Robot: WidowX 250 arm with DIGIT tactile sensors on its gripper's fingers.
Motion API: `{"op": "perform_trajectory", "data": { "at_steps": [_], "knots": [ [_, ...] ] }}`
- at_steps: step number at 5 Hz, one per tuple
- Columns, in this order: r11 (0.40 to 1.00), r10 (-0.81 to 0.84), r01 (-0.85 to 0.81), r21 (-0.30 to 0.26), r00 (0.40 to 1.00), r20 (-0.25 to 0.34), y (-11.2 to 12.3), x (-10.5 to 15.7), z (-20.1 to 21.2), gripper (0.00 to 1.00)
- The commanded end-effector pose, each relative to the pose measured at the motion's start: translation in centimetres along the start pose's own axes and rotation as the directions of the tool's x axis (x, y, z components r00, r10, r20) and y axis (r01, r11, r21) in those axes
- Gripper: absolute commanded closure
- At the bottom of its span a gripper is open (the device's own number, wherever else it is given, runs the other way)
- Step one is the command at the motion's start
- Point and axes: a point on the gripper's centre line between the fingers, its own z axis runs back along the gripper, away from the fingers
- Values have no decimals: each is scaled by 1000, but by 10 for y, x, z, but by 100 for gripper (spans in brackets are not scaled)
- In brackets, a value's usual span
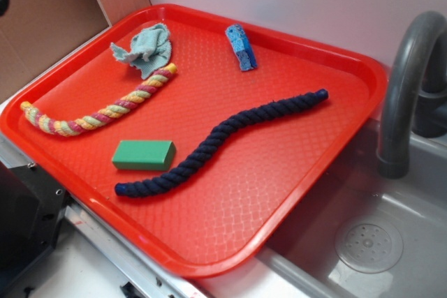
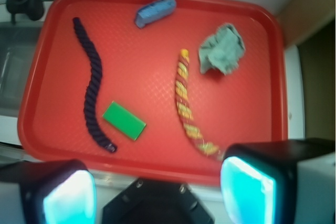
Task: Grab the multicolored rope.
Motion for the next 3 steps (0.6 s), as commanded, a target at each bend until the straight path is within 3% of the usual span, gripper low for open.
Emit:
{"op": "perform_trajectory", "data": {
  "at_steps": [1, 3],
  "knots": [
    [998, -45, 46, 36, 999, -19, 14, 13, -55, 0],
    [997, -35, 39, 67, 997, -63, 20, 21, -108, 0]
  ]
}}
